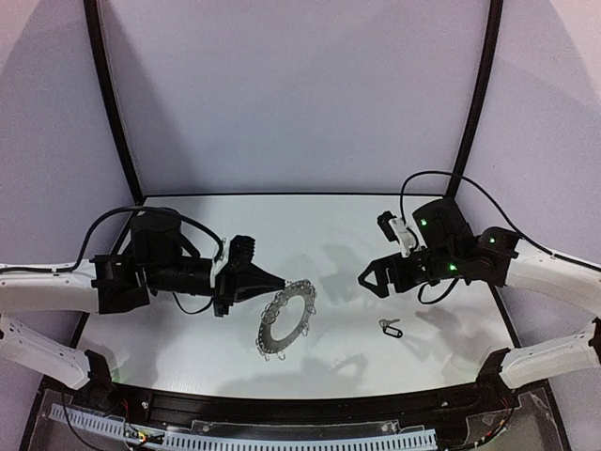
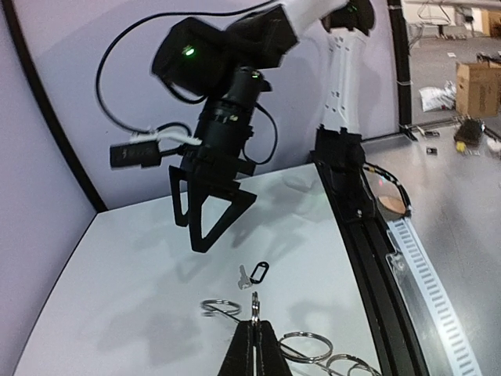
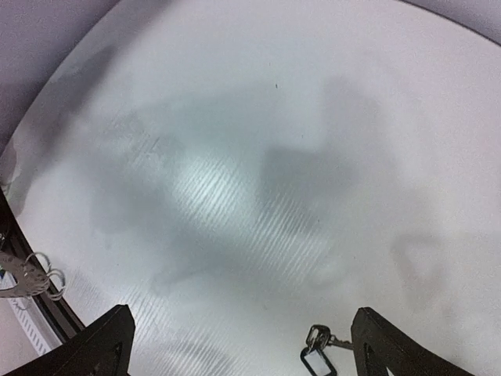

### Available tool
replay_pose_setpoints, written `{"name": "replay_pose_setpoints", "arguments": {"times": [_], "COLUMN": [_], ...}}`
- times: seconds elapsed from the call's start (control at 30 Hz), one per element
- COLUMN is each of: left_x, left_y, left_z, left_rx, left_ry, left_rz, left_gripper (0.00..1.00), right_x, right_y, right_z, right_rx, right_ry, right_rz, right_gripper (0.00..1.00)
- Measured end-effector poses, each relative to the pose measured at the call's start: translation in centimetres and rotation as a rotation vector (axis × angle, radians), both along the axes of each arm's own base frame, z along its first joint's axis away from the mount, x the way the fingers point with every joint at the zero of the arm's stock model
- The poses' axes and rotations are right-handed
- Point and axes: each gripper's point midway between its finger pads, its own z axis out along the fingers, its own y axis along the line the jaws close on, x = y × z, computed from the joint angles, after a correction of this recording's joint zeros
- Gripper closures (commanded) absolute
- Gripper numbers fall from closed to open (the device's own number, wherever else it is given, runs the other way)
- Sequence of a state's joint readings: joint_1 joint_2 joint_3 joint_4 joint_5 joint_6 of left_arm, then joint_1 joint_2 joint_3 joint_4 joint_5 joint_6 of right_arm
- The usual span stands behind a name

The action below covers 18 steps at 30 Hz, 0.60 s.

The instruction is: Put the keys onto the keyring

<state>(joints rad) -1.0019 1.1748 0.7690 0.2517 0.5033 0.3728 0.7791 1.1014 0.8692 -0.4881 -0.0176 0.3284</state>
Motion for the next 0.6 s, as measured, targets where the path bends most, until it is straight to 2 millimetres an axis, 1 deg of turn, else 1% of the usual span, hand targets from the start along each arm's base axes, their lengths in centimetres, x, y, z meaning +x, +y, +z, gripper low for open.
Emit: {"name": "replay_pose_setpoints", "arguments": {"times": [0.23, 0.43, 0.5, 0.6], "left_x": [-0.8, -0.9, -0.7, -0.4], "left_y": [0.3, 0.5, 0.6, 0.6], "left_z": [-1.6, -2.6, -2.8, -2.7], "left_rx": [0.078, 0.121, 0.128, 0.136], "left_ry": [-0.046, -0.041, -0.033, -0.012], "left_rz": [-0.051, -0.053, -0.043, -0.021], "left_gripper": [0.99, 0.99, 0.99, 0.99], "right_x": [-0.6, -1.0, -1.3, -1.9], "right_y": [-1.4, -2.5, -2.9, -3.2], "right_z": [-4.6, -7.8, -9.0, -10.6], "right_rx": [-0.084, -0.137, -0.164, -0.202], "right_ry": [0.186, 0.326, 0.375, 0.442], "right_rz": [-0.05, -0.099, -0.112, -0.125], "right_gripper": [0.02, 0.02, 0.03, 0.09]}}
